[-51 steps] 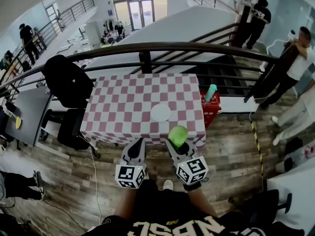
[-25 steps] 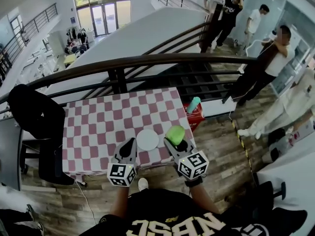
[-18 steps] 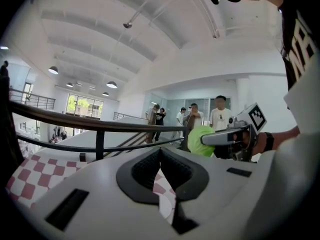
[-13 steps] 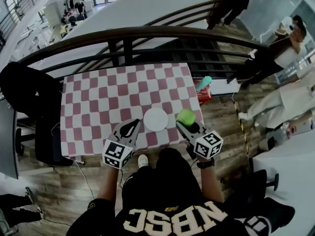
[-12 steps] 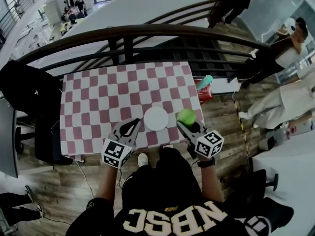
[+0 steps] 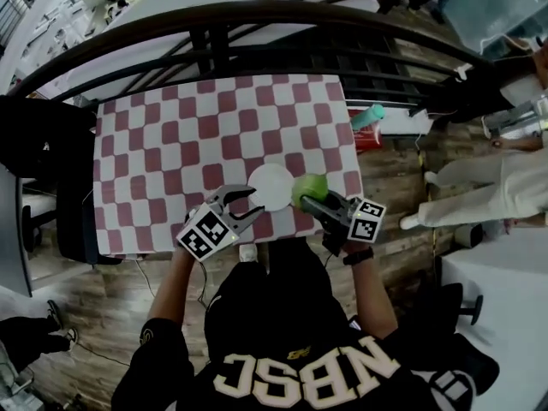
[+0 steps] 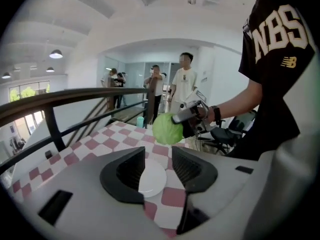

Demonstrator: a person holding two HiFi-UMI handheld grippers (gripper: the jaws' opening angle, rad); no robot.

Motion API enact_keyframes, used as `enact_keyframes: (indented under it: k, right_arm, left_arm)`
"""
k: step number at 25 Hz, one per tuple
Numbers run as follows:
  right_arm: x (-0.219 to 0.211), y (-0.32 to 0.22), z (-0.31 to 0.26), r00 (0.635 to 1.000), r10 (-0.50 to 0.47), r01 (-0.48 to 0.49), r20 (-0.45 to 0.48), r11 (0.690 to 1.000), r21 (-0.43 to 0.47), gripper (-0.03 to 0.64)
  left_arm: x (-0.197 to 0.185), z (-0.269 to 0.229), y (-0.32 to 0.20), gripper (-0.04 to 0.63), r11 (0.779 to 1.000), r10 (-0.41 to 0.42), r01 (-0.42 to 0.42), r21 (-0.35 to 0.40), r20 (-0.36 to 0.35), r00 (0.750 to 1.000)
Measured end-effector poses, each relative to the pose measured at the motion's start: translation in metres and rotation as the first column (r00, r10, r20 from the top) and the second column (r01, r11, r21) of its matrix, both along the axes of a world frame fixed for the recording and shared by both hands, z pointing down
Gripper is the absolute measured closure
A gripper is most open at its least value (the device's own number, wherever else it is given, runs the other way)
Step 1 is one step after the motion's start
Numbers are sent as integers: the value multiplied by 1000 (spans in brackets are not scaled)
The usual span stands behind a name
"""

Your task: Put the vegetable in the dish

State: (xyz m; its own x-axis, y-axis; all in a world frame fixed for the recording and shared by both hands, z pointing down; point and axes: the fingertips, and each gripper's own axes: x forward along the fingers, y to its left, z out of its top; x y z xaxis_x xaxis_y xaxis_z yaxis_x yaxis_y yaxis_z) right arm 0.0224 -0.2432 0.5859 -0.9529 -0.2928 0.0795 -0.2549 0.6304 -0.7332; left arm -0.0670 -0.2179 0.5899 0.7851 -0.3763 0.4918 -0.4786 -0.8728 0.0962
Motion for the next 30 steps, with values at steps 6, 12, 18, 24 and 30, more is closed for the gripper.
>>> enact_keyframes:
  k: [6,12,18,24,30]
  right_arm:
    - [-15,-1,20,972,-75,106,224,986,-129,492]
    - [-30,16,27,896,-256,319,364,939,-125,492]
    - [-50,35,22,791,-425,494,439,868,-49,491]
    - [-55,32,23,754,-459,524,470,852,-8,492]
    - [-59,33,47,779,-501,561,377,826,-60,463]
  left_arm:
    - [38,39,0,252,986,158,-156,-57,26,987]
    - [65,53,-4,101,963,258,-253,-94,41,965]
    - [76,55,6,95,926,377,-376,-39,79,923]
    - [69,56,2,106,932,361,-359,-39,121,925]
    - [64,77,-1,112,931,362,-343,-127,179,915]
